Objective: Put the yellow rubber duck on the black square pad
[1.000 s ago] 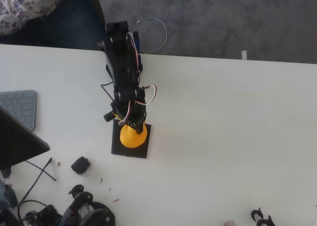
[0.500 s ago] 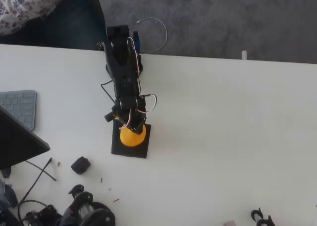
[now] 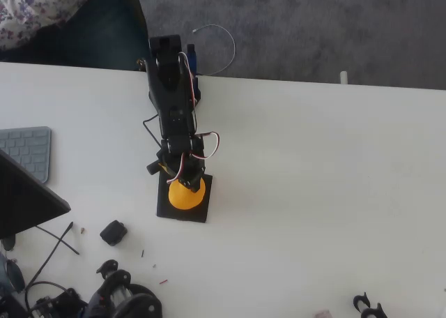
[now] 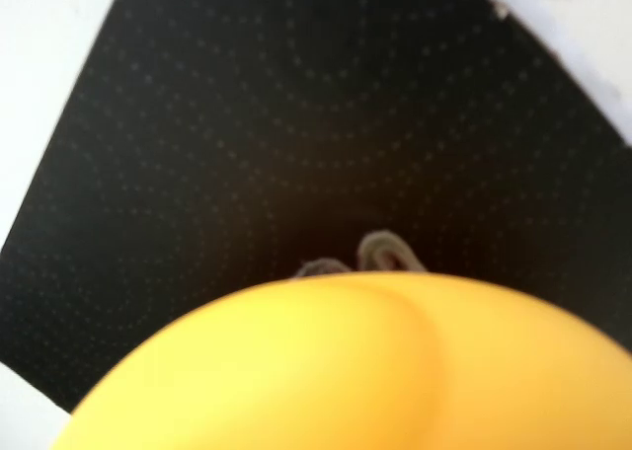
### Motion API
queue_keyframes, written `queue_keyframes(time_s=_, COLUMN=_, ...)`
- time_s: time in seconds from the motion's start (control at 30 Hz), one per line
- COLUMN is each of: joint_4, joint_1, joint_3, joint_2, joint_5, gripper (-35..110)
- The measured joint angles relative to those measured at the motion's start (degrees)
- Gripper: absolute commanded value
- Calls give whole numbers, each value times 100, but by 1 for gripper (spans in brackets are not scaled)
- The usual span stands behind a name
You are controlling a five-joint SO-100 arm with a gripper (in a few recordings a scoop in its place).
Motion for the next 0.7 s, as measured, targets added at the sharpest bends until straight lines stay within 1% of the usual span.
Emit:
queue_keyframes(time_s=0.13, joint_4=0, joint_1=0, joint_3=0, joint_2=0, joint_5=0, gripper=35)
queue_keyframes(time_s=0.27, joint_4=0, joint_1=0, joint_3=0, joint_2=0, joint_5=0, gripper=45)
queue_keyframes(time_s=0.7, joint_4=0, joint_1=0, joint_3=-9, joint_2=44, joint_5=0, gripper=45)
